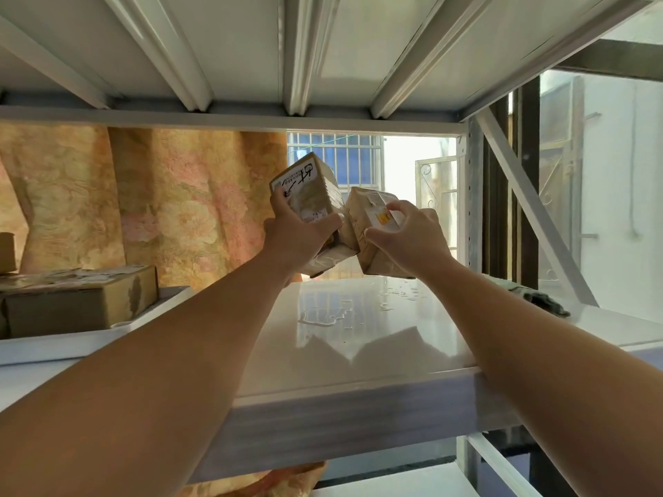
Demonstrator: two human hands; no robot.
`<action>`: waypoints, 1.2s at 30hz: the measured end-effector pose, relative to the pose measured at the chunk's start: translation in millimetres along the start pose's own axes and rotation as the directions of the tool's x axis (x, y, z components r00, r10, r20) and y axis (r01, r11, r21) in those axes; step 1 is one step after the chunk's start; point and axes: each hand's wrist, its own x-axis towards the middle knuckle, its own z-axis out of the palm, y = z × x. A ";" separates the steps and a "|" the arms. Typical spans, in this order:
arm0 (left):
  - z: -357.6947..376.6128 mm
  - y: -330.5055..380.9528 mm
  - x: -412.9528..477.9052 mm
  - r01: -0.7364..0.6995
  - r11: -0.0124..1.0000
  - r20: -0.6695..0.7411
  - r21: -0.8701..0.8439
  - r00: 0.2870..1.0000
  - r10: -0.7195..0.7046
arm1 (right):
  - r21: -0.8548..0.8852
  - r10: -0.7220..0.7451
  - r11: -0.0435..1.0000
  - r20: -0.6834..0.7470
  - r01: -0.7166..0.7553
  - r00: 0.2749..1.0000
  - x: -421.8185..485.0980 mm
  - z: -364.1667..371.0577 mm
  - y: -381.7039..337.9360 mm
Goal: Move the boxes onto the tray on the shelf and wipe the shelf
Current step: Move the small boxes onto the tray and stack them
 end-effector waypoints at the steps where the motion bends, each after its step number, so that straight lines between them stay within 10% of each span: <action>1: 0.7 0.0 -0.4 -0.009 1.000 0.009 0.001 1.000 0.009 | -0.017 -0.003 1.000 0.015 0.003 1.000 -0.3 0.8 0.1; 16: -4.1 4.5 -2.7 0.017 0.966 -0.029 0.257 1.000 -0.010 | -0.159 -0.021 0.987 -0.001 0.020 1.000 -2.3 -0.3 -1.2; 28: -9.2 10.3 -8.7 -0.007 0.990 -0.041 0.140 0.999 0.013 | -0.204 -0.085 0.976 -0.014 0.080 0.996 -7.1 1.5 -10.2; 36: -38.3 25.7 -5.7 0.024 0.939 -0.091 0.343 0.996 0.008 | -0.023 -0.001 1.000 0.075 0.002 0.997 -9.8 11.2 -53.4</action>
